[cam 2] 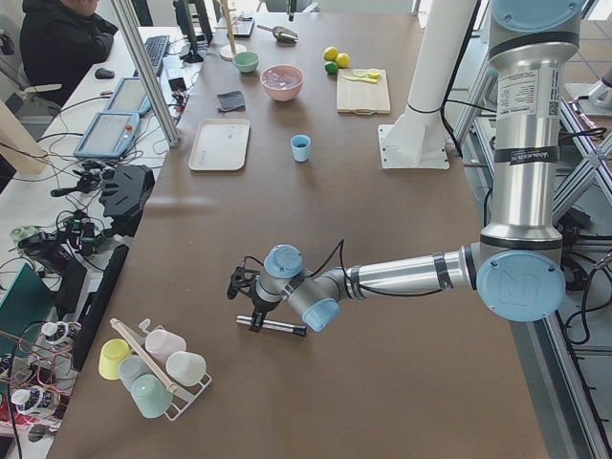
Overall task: Mash ice and strawberries in cup
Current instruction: 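Lower the metal rod onto the table and open the left gripper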
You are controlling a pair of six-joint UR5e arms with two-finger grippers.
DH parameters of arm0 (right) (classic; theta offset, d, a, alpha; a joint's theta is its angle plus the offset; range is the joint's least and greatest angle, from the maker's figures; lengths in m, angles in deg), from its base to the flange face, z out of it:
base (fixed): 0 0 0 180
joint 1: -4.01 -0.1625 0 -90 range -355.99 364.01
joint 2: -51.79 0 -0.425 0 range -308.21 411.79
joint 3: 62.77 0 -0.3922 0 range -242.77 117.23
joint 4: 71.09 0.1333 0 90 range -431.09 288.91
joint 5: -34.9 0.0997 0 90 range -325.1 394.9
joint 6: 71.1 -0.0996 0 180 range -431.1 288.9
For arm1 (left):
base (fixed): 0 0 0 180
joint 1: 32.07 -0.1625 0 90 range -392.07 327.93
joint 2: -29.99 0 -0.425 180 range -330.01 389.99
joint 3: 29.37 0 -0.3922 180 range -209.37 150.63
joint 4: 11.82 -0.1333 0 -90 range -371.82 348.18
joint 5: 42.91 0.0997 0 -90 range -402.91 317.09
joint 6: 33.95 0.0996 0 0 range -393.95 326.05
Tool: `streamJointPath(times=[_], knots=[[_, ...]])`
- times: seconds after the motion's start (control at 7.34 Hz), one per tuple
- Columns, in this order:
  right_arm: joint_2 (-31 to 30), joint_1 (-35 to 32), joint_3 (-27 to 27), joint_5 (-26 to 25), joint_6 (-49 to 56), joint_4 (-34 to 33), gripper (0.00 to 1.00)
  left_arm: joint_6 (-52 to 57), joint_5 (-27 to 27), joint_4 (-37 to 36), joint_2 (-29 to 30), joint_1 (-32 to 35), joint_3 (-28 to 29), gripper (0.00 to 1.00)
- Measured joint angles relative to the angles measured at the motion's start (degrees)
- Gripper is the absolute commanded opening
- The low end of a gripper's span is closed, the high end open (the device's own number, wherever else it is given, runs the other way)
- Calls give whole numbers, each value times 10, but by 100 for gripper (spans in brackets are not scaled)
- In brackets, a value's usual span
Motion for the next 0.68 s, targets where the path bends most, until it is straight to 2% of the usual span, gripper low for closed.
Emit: streamJointPath(times=[0.27, 0.41, 0.68], knots=[[-2, -2, 6, 2, 0, -1, 99, 6, -78, -50, 19, 35, -26, 97], [-5, -10, 10, 8, 0, -2, 99, 21, -123, -117, 40, 75, -57, 97], [-21, -43, 21, 46, 3, -6, 99, 114, -167, -331, 71, 157, -171, 97]])
